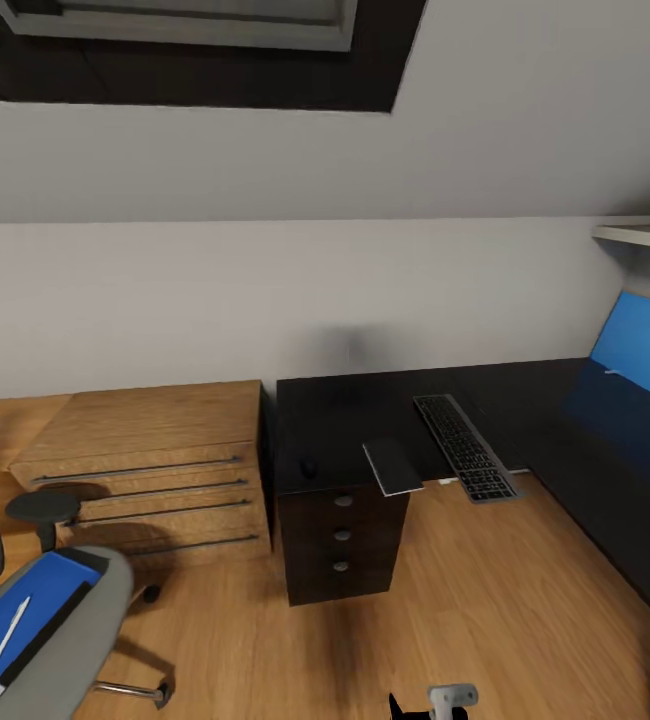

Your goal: In the bedroom, organize the workspace by keeping the computer under the desk, ensuring the monitor is on the desk, placing the keyboard on the desk next to the monitor, placing the mouse on the desk next to the keyboard, moving the folder from the swivel chair onto the desk next to the mouse, stacking the notebook on top of the folder with the pen on top of the notebook, and positioning the swivel chair next to the desk.

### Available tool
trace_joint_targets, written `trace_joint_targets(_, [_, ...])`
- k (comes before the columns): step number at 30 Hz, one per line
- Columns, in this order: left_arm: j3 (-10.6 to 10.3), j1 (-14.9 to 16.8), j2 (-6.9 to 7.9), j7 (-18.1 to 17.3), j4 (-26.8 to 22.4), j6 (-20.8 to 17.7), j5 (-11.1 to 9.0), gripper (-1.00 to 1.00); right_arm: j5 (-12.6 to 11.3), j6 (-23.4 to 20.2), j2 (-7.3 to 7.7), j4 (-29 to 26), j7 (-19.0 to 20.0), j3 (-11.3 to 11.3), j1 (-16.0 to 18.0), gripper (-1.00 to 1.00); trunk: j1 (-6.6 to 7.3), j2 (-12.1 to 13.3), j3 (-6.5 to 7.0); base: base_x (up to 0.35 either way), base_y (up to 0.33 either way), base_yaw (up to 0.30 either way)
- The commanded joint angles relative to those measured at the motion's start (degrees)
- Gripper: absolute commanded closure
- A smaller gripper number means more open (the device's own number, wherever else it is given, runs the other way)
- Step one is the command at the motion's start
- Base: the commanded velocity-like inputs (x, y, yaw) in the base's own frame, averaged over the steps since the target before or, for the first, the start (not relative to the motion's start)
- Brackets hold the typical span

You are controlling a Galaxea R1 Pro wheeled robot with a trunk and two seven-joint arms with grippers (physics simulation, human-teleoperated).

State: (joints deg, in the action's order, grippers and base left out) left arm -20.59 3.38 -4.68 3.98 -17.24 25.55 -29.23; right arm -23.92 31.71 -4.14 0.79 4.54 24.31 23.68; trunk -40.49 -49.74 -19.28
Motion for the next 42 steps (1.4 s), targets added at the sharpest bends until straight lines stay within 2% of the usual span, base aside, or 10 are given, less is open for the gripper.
trace_joint_targets(1, [-0.49,0.05,0.03,0.42,0.00,0.26,-0.24,-1.00,-0.61,0.19,-0.01,0.09,0.47,0.12,0.05,-1.00,-0.01,-0.05,-0.07,0.000,-0.298,0.035])
trace_joint_targets(10, [-0.33,0.05,0.03,0.46,-0.31,0.45,-0.41,-1.00,-0.60,0.27,-0.08,0.09,0.43,0.12,0.05,-1.00,-0.01,-0.05,0.26,0.000,-0.153,0.131])
trace_joint_targets(32, [-0.53,0.05,0.02,0.49,-1.98,0.48,-0.07,-1.00,-0.60,0.50,-0.08,0.09,0.39,0.12,0.05,-1.00,-0.01,-0.05,1.81,0.000,-0.008,0.183])
trace_joint_targets(42, [-0.72,0.05,0.02,0.42,-1.76,0.40,-0.04,-1.00,-0.60,0.53,-0.01,0.09,0.39,0.12,0.05,-1.00,-0.01,-0.05,2.28,0.012,-0.014,0.072])
